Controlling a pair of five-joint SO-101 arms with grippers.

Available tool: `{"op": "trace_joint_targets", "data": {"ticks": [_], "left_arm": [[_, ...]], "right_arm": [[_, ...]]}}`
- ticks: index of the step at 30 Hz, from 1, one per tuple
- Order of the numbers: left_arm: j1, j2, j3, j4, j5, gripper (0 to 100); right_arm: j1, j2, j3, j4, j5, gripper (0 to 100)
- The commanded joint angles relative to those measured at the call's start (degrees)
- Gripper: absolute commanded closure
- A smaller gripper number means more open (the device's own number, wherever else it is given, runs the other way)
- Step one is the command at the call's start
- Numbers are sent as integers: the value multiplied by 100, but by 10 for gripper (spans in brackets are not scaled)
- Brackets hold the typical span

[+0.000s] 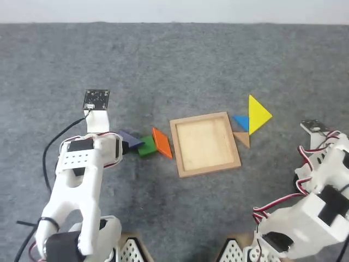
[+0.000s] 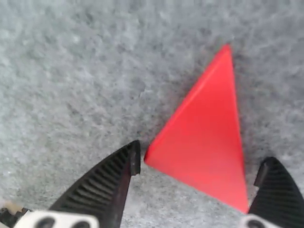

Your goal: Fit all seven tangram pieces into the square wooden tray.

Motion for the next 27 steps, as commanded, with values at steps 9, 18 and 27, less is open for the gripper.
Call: {"op": "trace_joint_targets", "data": {"ticks": [9,18,27], "left_arm": [[-53,-44,-57,-141,35,778],[-53,-53,-57,-141,35,778],[-53,-53,-57,-141,35,778]], "right_arm": [[-40,57,-44,-127,105,617],[-66,57,-53,-127,79,863],[-84,-13,-88,-75,44,876]]}}
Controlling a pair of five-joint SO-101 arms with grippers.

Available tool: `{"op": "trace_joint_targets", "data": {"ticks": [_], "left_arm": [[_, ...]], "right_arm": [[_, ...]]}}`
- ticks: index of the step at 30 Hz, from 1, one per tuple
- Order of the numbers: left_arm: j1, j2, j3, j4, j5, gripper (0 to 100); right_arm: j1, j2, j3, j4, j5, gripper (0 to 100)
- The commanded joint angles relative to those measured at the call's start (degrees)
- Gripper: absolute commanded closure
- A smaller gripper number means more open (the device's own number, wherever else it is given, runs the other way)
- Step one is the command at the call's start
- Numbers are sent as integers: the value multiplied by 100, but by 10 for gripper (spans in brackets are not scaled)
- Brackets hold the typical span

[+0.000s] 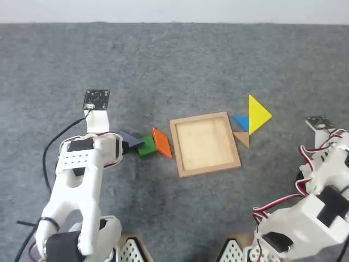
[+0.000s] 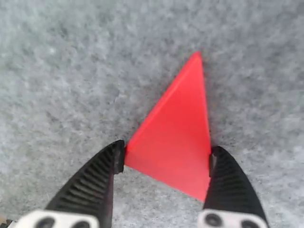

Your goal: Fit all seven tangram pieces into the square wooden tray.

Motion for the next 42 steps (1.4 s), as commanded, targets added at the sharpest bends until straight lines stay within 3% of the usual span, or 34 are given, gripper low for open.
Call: {"op": "trace_joint_targets", "data": {"ticks": [1,15,27,34,42], "left_arm": [[-53,-53,-57,-141,35,778],[-53,-53,-57,-141,35,778],[-53,-53,-57,-141,35,778],[-53,-53,-57,-141,35,778],[-53,-62,-48,-141,35,778]], "right_arm": [[-171,40,-26,57,-62,876],[-1666,40,-1459,1305,-1530,876],[-4462,110,-3420,2378,-3314,876],[-5640,119,-3798,2132,-4088,878],[-6079,1121,-4246,1604,-3314,879]]}}
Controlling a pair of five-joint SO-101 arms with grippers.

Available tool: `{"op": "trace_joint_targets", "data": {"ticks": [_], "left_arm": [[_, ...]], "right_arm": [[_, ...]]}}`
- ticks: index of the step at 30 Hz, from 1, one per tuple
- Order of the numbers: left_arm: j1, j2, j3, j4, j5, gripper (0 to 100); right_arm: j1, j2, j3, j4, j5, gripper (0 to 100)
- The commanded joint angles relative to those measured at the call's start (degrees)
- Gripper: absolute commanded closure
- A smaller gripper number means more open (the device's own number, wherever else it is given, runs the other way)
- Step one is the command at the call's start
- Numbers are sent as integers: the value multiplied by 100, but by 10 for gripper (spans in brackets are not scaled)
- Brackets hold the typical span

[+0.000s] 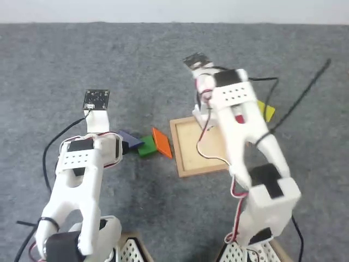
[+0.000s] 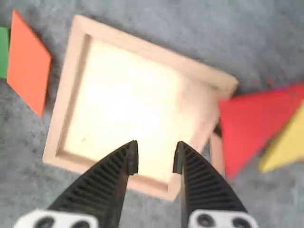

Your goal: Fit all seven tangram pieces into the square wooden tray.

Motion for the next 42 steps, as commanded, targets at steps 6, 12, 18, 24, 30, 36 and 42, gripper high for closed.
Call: {"op": "trace_joint_targets", "data": {"ticks": [6,12,18,24,30,36,42], "left_arm": [[-26,-62,-31,-141,35,778],[-26,-62,-57,-141,35,778],[-18,-62,-57,-141,35,778],[-53,-62,-48,-141,35,778],[-44,-26,-57,-141,35,778],[-44,-26,-57,-141,35,778],[-26,-35,-57,-149,35,778]], "right_arm": [[497,374,-1055,303,589,879],[1754,-752,-1125,919,993,879],[2334,-690,-536,444,1037,876],[2299,180,-220,-945,642,876],[2316,1464,-1020,-1323,466,876],[2264,2149,-1767,-1095,466,876],[2132,2167,-1793,-866,501,876]]}}
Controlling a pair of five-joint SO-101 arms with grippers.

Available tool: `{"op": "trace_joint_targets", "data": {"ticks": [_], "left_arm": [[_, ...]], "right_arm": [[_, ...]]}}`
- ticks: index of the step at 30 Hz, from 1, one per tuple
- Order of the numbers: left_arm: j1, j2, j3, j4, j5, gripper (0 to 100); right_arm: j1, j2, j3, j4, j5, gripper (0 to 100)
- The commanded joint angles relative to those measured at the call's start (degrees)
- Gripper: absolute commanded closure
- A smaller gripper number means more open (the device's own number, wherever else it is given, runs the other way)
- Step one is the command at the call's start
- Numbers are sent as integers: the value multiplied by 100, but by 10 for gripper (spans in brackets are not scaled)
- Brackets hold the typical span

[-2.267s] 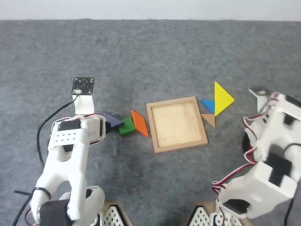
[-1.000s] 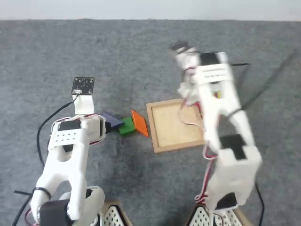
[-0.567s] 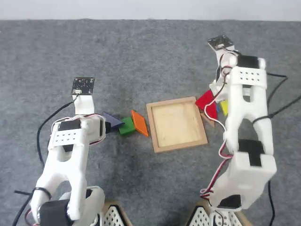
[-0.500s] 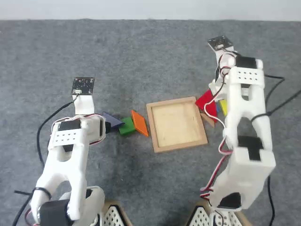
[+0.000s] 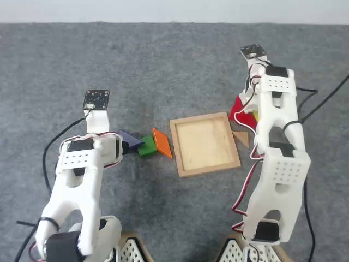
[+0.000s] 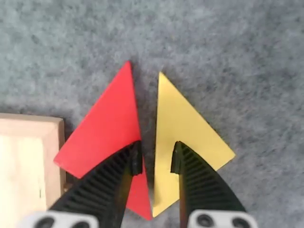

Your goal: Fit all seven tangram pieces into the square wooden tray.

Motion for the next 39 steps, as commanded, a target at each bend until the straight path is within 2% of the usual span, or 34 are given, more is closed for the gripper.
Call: {"op": "trace_joint_targets", "data": {"ticks": [1,11,16,23,26,32,39], "left_arm": [[-26,-35,-57,-149,35,778],[-44,-53,-57,-149,35,778],[-53,-18,-48,-360,35,779],[-53,-18,-48,-360,35,779],[-53,-18,-40,-360,35,779],[-26,-18,-22,-369,35,779],[-26,-18,-13,-352,35,779]], "right_arm": [[-171,-48,-167,295,-26,876],[-602,-75,334,514,-35,876],[-629,-611,782,505,-35,876],[-752,-2026,2514,-453,167,876],[-690,-2721,2936,-857,-316,876],[-620,-3064,2426,-1121,-1178,876],[-716,-1499,536,-1130,-1688,876]]}}
